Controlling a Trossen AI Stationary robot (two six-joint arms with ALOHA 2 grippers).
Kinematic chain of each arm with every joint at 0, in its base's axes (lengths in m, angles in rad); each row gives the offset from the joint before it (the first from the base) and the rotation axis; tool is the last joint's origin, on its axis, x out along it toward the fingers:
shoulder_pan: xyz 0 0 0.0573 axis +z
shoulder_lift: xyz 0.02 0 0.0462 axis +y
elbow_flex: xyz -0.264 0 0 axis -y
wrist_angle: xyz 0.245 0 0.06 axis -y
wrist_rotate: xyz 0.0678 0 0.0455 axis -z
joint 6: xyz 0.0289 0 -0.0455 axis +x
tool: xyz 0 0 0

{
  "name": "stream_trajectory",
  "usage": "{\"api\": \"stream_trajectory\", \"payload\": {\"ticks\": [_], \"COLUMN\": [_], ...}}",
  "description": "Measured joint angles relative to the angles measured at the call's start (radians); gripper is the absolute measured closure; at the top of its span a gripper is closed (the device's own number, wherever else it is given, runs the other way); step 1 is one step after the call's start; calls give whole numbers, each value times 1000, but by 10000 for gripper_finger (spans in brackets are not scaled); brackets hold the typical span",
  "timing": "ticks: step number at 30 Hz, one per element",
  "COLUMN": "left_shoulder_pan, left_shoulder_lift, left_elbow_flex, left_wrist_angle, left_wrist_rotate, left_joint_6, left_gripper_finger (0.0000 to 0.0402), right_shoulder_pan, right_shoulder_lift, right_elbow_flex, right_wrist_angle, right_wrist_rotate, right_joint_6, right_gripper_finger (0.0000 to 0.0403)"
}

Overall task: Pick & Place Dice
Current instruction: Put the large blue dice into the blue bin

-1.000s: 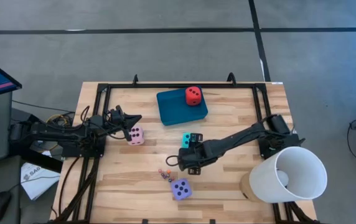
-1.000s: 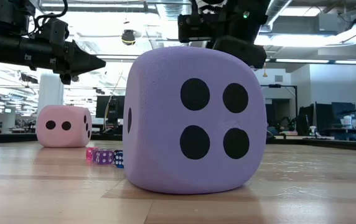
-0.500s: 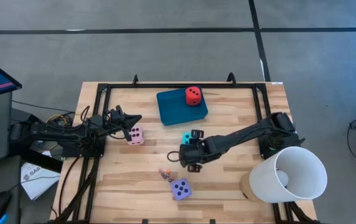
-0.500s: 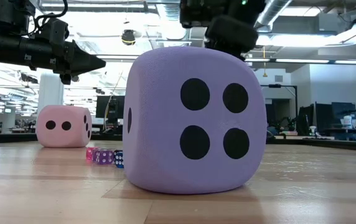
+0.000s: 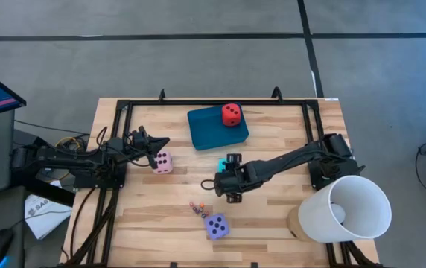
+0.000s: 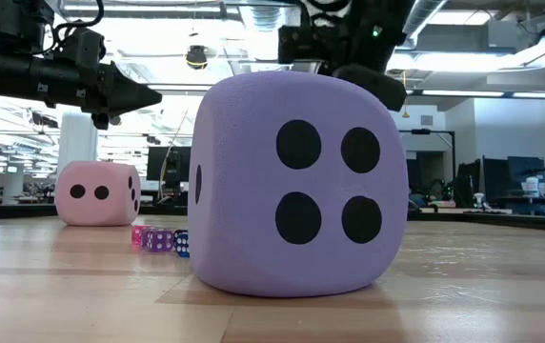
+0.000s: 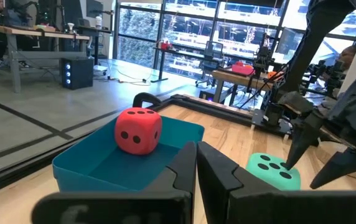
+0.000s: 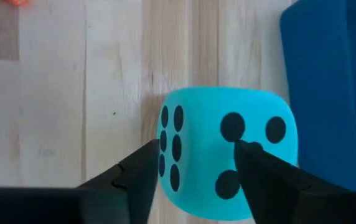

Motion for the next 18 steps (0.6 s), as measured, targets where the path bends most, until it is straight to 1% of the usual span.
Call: {"api": "stream_trajectory", "payload": {"ticks": [5, 8, 14, 18], "left_shoulder_pan": [0, 0, 0, 0], "left_shoulder_lift": [0, 0, 0, 0], "left_elbow_flex": [0, 0, 0, 0], "left_wrist_angle": [0, 0, 0, 0], "left_wrist_rotate": [0, 0, 0, 0], "left_joint_6": [0, 0, 0, 0], "left_gripper_finger": [396, 396, 396, 396], "right_shoulder_pan": [7, 5, -10, -24], "right_shoulder_lift": [0, 0, 0, -1], "right_elbow_flex": [1, 1, 0, -47], "right_wrist_angle": [11, 11, 11, 31], "right_wrist_rotate": [21, 21, 7, 8], "right_joint_6": [9, 12, 12, 5], "right_gripper_finger": [140, 117, 108, 107]}}
